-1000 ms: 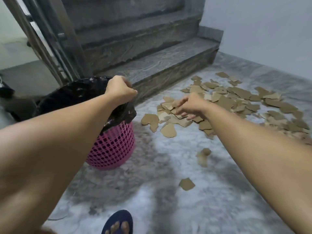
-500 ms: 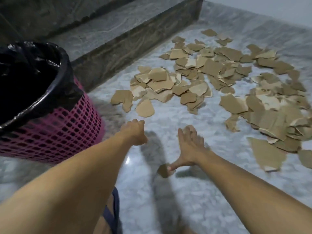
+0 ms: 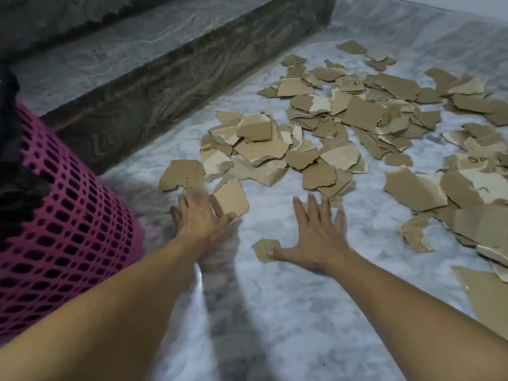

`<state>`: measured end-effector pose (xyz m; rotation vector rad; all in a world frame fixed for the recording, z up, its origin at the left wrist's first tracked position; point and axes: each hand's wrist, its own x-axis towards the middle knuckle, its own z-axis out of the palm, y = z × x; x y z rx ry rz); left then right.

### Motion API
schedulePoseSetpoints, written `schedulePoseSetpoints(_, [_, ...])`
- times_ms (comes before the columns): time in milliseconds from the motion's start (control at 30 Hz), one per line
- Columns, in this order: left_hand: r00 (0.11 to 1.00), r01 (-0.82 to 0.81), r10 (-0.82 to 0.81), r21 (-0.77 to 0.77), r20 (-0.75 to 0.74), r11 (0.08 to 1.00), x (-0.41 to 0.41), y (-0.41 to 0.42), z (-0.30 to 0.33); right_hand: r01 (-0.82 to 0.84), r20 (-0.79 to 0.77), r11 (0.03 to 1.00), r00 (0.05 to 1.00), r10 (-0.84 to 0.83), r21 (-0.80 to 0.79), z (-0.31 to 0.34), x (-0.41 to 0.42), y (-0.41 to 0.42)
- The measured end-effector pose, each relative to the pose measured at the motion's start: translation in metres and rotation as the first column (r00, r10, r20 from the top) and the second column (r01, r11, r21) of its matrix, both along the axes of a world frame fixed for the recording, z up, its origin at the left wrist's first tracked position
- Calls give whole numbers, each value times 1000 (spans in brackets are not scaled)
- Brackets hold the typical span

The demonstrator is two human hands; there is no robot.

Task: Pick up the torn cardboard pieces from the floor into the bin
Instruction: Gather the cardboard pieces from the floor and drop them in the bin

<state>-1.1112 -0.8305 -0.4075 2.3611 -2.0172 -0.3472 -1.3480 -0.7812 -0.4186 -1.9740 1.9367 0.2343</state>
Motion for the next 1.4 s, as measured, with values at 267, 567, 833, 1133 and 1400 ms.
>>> schedulePoseSetpoints(267, [963, -240, 236, -16, -128, 971, 15, -67, -17, -71, -106, 909, 994, 30, -410, -4, -3, -89])
schedulePoseSetpoints(567, [897, -371, 361, 10, -256, 929, -2, -110, -25, 517, 189, 675, 845, -499, -526, 9, -54, -158])
schedulePoseSetpoints(833, [746, -612, 577, -1, -333, 791, -20, -149, 1, 877, 277, 480, 461, -843, 4, 20, -84, -189])
schedulePoseSetpoints(1133, [862, -379, 432, 230, -264, 897, -44, -162, 34, 790, 464, 553, 399, -791, 265, 6, -65, -217])
schedulePoseSetpoints(1400, [528, -399, 535, 363, -660, 842, -49, -180, 25, 646, 732, 616, 127, -669, 451, 36, -50, -215])
